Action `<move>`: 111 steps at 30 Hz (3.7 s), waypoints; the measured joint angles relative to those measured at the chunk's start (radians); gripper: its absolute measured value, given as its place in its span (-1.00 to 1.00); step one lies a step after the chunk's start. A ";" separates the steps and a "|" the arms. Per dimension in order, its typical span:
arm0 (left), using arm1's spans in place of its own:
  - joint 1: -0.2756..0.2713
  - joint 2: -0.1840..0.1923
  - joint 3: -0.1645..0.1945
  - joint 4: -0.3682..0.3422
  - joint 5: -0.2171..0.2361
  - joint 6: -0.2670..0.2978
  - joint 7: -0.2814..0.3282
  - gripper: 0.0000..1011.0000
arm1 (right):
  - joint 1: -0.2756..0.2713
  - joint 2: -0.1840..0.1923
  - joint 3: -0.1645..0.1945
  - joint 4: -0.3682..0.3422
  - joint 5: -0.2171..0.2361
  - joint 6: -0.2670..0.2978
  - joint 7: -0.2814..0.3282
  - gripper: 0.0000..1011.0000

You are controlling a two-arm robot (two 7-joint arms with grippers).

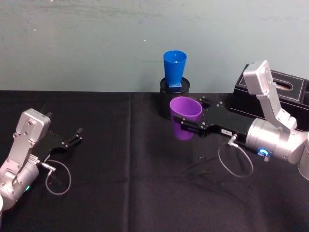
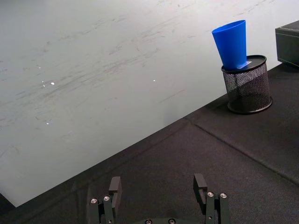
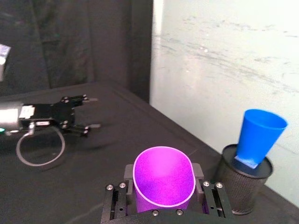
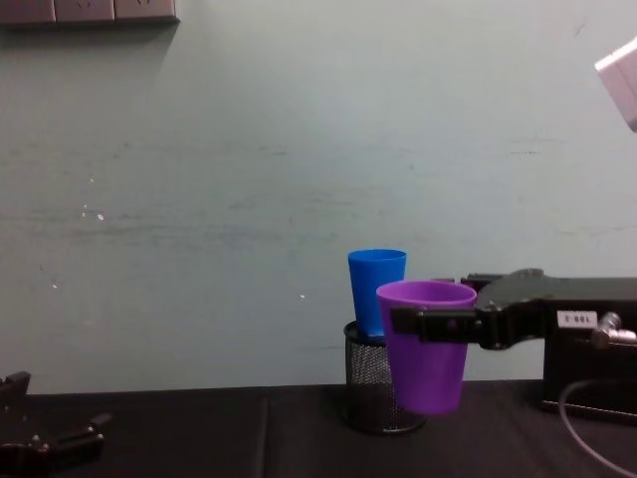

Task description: Pick up one cup with a gripper and tap it against the other cup.

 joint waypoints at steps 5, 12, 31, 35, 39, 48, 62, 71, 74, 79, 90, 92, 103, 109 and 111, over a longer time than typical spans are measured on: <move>0.000 0.000 0.000 0.000 0.000 0.000 0.000 1.00 | 0.030 -0.020 -0.004 0.020 -0.026 0.024 -0.050 0.44; 0.000 0.000 0.000 0.000 0.000 0.000 0.000 1.00 | 0.067 -0.073 -0.001 0.069 -0.072 0.061 -0.137 0.44; 0.000 0.000 0.000 0.000 0.000 0.000 0.000 1.00 | 0.129 -0.241 0.051 0.221 -0.164 0.026 -0.320 0.44; 0.000 0.000 0.000 0.000 0.000 0.000 0.000 1.00 | 0.149 -0.266 0.051 0.257 -0.176 0.022 -0.321 0.44; 0.000 0.000 0.000 0.000 0.000 0.000 0.000 1.00 | 0.167 -0.287 0.053 0.290 -0.188 0.019 -0.321 0.44; 0.000 0.000 0.000 0.000 0.000 0.000 0.000 1.00 | 0.193 -0.319 0.066 0.348 -0.211 0.016 -0.321 0.44; 0.000 0.000 0.000 0.000 0.000 0.000 0.000 1.00 | 0.220 -0.349 0.086 0.412 -0.245 -0.011 -0.306 0.44; 0.000 0.000 0.000 0.000 0.000 0.000 0.000 1.00 | 0.238 -0.371 0.105 0.440 -0.268 -0.025 -0.293 0.44; 0.000 0.000 0.000 0.000 0.000 0.000 0.000 1.00 | 0.248 -0.377 0.111 0.453 -0.274 -0.030 -0.290 0.44; 0.000 0.000 0.000 0.000 0.000 0.000 0.000 1.00 | 0.262 -0.388 0.120 0.477 -0.280 -0.037 -0.282 0.44; 0.000 0.000 0.000 0.000 0.000 0.000 0.000 1.00 | 0.269 -0.397 0.132 0.487 -0.289 -0.038 -0.277 0.44; 0.000 0.000 0.000 0.000 0.000 0.000 0.000 1.00 | 0.270 -0.398 0.134 0.488 -0.291 -0.038 -0.277 0.44; 0.000 0.000 0.000 0.000 0.000 0.000 0.000 1.00 | 0.285 -0.406 0.138 0.508 -0.302 -0.038 -0.273 0.44; 0.000 0.000 0.000 0.000 0.000 0.000 0.000 1.00 | 0.295 -0.410 0.141 0.521 -0.306 -0.039 -0.269 0.44; 0.000 0.000 0.000 0.000 0.000 0.000 0.000 1.00 | 0.298 -0.411 0.141 0.525 -0.307 -0.040 -0.268 0.44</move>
